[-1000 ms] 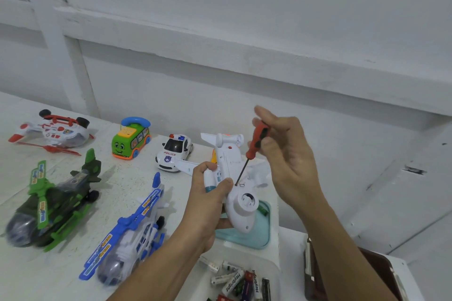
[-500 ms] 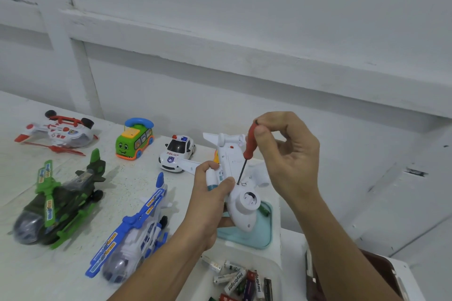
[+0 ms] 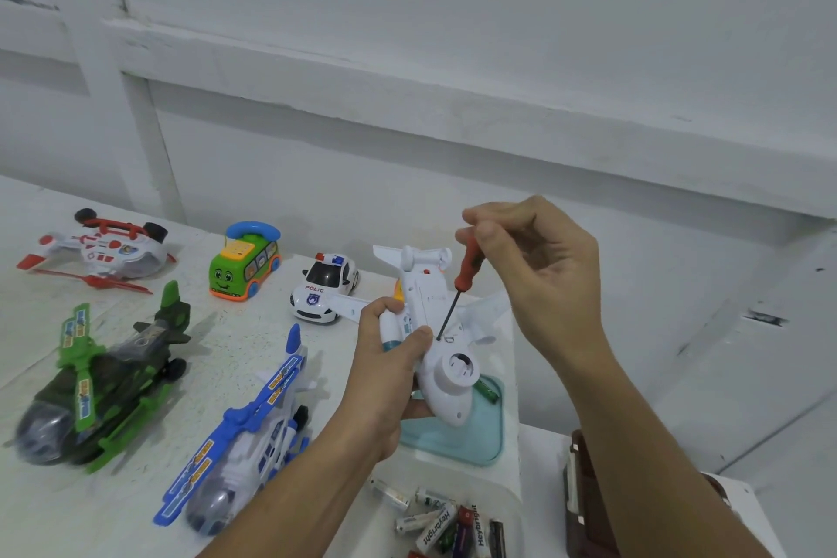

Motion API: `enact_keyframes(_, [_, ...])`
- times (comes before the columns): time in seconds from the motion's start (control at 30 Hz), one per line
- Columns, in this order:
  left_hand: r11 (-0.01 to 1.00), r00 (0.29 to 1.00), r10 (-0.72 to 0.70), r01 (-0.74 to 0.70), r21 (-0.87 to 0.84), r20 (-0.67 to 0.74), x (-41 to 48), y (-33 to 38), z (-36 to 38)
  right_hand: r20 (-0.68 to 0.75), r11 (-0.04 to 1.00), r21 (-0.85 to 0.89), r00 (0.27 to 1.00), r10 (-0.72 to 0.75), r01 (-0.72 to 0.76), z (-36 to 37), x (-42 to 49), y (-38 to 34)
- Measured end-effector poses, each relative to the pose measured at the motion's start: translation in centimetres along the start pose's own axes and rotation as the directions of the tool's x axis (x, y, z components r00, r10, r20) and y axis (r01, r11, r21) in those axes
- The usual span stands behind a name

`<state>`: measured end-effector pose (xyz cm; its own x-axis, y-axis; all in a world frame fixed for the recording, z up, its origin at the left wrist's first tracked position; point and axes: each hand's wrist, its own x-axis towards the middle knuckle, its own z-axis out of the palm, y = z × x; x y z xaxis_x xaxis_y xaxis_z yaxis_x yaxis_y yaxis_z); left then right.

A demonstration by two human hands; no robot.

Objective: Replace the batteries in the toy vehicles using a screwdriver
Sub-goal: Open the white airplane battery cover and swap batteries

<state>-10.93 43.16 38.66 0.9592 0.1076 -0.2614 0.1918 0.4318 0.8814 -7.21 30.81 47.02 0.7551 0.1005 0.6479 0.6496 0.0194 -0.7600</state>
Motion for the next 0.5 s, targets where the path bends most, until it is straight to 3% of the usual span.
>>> enact_keyframes(0.13, [1.000,1.000,0.015,-0.015,0.012,-0.003,0.11,0.24,0.06,0.026,0.995,-0.074,0.997,-0.070,0.072,-0.28,0.16,-0.39])
enact_keyframes(0.3, [1.000,1.000,0.012,-0.013,0.025,0.004,0.09,0.36,0.27,-0.002,0.999,-0.036,1.000,-0.003,0.003,0.03,0.29,-0.26])
enact_keyframes(0.43, [0.999,1.000,0.014,-0.014,0.032,0.013,0.07,0.28,0.35,0.025,0.988,-0.138,0.997,-0.067,0.069,0.08,0.17,-0.10])
enact_keyframes(0.5, [0.999,1.000,0.013,-0.013,0.031,0.009,0.13,0.25,0.33,0.057,0.996,-0.077,0.997,-0.047,0.052,-0.11,-0.05,-0.24])
